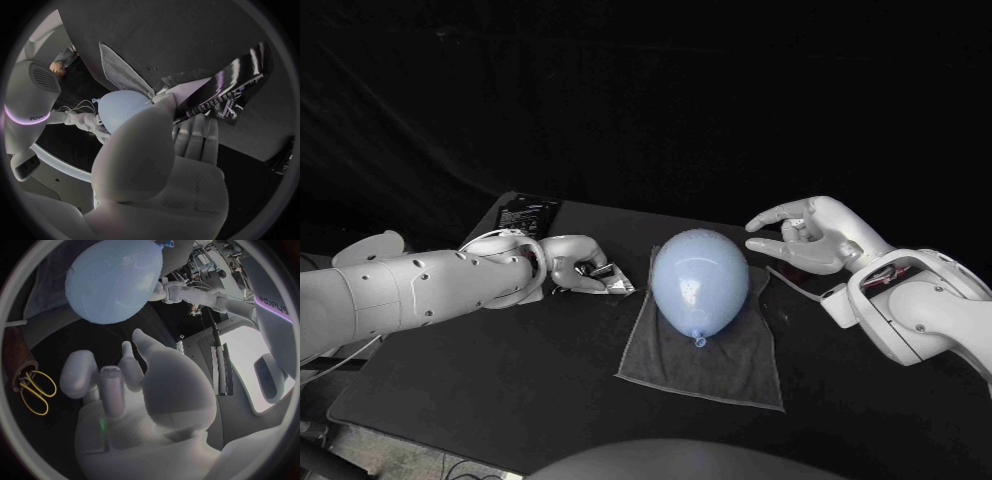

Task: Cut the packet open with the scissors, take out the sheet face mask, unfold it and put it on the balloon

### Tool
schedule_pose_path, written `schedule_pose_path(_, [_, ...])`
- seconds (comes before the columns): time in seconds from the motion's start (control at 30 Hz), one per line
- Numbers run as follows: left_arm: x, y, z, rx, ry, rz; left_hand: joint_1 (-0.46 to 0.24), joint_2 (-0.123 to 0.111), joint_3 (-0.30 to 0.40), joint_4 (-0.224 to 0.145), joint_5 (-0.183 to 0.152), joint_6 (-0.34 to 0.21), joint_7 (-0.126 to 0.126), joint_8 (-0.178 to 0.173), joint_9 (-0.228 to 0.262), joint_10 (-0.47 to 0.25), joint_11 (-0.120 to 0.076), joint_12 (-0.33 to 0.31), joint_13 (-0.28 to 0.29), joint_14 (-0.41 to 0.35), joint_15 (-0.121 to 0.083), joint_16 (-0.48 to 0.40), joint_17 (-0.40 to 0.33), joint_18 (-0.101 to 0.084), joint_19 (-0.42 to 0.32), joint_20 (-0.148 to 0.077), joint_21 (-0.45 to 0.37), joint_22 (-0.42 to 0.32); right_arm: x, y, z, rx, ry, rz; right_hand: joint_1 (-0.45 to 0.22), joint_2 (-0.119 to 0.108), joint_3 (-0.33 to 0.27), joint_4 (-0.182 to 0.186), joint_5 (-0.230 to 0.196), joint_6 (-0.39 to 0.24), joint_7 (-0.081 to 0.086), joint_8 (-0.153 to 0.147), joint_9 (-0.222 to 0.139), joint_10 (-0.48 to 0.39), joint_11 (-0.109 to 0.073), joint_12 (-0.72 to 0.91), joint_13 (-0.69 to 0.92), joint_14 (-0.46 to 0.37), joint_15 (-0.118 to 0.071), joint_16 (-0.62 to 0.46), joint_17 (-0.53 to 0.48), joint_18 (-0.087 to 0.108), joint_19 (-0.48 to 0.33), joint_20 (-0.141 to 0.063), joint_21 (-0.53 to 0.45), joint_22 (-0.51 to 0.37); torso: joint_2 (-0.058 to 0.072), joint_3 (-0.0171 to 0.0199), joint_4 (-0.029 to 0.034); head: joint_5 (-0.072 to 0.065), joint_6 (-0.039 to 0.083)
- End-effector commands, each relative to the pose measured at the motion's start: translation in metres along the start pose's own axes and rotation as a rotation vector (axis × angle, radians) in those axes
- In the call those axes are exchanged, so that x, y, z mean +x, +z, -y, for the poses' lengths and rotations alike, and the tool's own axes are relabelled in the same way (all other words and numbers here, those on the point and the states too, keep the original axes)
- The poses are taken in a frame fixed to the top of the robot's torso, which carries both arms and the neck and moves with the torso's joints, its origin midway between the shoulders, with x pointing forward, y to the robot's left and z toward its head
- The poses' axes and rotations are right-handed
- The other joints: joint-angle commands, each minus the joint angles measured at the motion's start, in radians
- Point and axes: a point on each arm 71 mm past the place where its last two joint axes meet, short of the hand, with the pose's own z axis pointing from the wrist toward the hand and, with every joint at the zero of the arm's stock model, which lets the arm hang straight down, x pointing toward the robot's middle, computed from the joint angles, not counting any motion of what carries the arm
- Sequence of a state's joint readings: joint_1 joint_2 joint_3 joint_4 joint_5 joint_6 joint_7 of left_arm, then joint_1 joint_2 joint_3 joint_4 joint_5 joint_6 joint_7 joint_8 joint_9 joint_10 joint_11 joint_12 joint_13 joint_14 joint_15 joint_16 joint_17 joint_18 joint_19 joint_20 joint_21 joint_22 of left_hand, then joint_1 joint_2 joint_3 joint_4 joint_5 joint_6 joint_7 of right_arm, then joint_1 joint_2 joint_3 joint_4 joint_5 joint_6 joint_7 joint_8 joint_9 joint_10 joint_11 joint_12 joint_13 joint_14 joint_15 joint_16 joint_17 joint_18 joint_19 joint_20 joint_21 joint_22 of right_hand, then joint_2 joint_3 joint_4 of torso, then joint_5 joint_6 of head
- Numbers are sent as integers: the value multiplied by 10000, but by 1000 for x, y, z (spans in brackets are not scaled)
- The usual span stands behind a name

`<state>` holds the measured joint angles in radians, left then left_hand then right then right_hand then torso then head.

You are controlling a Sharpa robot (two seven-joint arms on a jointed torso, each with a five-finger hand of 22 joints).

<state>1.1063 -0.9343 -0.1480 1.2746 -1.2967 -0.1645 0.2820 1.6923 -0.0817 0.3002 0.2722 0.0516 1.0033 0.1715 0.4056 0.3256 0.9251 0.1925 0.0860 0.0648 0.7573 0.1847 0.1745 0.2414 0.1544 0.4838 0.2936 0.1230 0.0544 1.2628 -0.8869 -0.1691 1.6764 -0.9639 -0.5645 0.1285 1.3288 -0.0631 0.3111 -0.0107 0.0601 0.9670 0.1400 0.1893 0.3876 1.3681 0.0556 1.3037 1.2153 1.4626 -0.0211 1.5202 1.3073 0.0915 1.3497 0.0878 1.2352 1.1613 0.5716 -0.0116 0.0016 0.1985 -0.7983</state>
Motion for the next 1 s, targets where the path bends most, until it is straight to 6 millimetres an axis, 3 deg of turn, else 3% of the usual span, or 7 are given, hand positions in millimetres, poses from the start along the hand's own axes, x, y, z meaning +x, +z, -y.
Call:
schedule_pose_path(0.03, [-8,1,5,380,-630,695,33,-120,305,26,-33,147,-87,204,180,260,-3,-81,-13,146,-6,5,-23,-59,167,-6,61,17,1,1,0,-125,-12,-96,-46,84,60,-14,45,-75,10,68,15,-104,-12,-68,-55,654,40,31,382,62,-47,7,-75,-9,0,-1,7,-55,94])
schedule_pose_path(0.23, [-28,1,10,509,-1283,1568,-98,-367,887,59,-36,117,-89,382,333,485,-57,-210,-23,261,-52,-101,-105,-144,315,-7,64,14,0,3,1,-132,-40,-57,-45,71,108,3,46,-104,18,71,27,-394,-7,-435,-496,648,43,23,365,88,-119,11,-177,-115,-16,0,2,-135,300])
schedule_pose_path(0.5, [-73,1,17,689,-1946,2695,-264,-598,1415,30,-36,68,-45,533,464,571,-99,-237,-25,356,-84,-198,-175,-229,434,-6,56,16,-5,10,3,-42,65,90,-50,14,283,66,39,-177,27,92,72,-922,-5,-1228,-1350,604,46,-35,194,125,-230,19,-341,-255,-20,8,-14,-251,601])
schedule_pose_path(0.53, [-81,2,20,755,-2011,2851,-311,-647,1530,17,-36,49,-27,566,494,577,-107,-238,-26,374,-90,-222,-191,-254,448,-6,49,14,-7,13,3,-43,77,125,-56,8,303,78,37,-190,29,90,75,-954,-4,-1295,-1416,599,47,-41,175,129,-242,19,-361,-272,-16,10,-14,-301,720])
schedule_pose_path(0.73, [-109,7,39,1270,-2276,3315,-342,-681,1611,4,-36,34,-13,590,514,577,-111,-241,-26,384,-94,-241,-203,-282,465,-4,46,15,-19,31,-4,-60,62,198,-94,39,440,168,38,-198,28,71,83,-1069,-5,-1574,-1678,594,49,-55,161,140,-273,22,-419,-310,2,2,-9,-506,1121])
schedule_pose_path(0.87, [-122,12,57,1733,-2507,3486,-391,-741,1781,-41,-36,-3,31,635,555,567,-127,-244,-27,393,-103,-285,-228,-349,485,-2,37,14,-26,44,-10,108,-3,-163,-157,45,510,246,21,-168,19,53,83,-943,-13,-1488,-1543,596,41,-59,164,140,-270,17,-425,-301,6,0,1,-623,1322])
schedule_pose_path(1.0, [-134,21,82,2383,-2665,3578,-415,-760,1827,-53,-37,-14,45,649,567,565,-128,-243,-27,396,-104,-298,-236,-371,498,-2,36,15,-35,60,-23,254,-358,-531,-191,5,658,307,337,-136,9,-6,74,-576,-24,-1071,-1018,628,28,-30,288,102,-161,3,-290,-126,10,6,-7,-801,1635])
